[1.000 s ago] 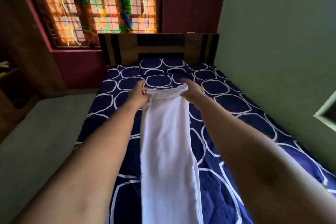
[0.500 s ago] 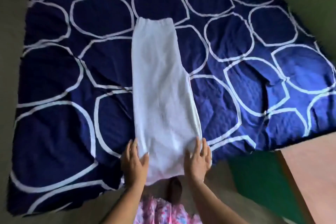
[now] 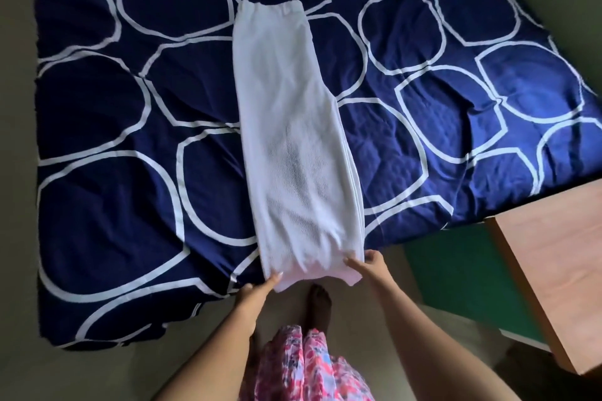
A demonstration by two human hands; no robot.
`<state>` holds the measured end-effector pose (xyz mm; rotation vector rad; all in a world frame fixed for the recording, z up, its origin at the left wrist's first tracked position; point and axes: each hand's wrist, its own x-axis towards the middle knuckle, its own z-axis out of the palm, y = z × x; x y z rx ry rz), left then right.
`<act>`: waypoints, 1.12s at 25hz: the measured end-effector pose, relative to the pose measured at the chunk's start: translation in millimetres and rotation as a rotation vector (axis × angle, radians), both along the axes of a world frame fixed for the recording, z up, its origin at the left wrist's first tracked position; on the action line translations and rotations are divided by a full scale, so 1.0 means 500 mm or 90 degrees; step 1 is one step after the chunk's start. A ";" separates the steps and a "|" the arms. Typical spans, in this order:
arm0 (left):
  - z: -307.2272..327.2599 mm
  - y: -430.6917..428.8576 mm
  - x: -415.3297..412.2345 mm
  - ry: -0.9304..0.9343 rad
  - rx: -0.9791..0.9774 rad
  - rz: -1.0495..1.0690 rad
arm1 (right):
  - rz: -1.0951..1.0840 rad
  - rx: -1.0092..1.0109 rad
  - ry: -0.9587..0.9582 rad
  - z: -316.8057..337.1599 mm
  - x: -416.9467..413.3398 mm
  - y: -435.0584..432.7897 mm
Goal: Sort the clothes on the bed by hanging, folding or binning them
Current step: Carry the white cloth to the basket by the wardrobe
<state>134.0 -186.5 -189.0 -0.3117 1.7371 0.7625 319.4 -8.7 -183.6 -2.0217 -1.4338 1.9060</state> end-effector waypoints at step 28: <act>0.355 -0.144 -0.108 -0.205 0.162 -0.062 | -0.010 -0.299 0.182 0.372 0.095 -0.168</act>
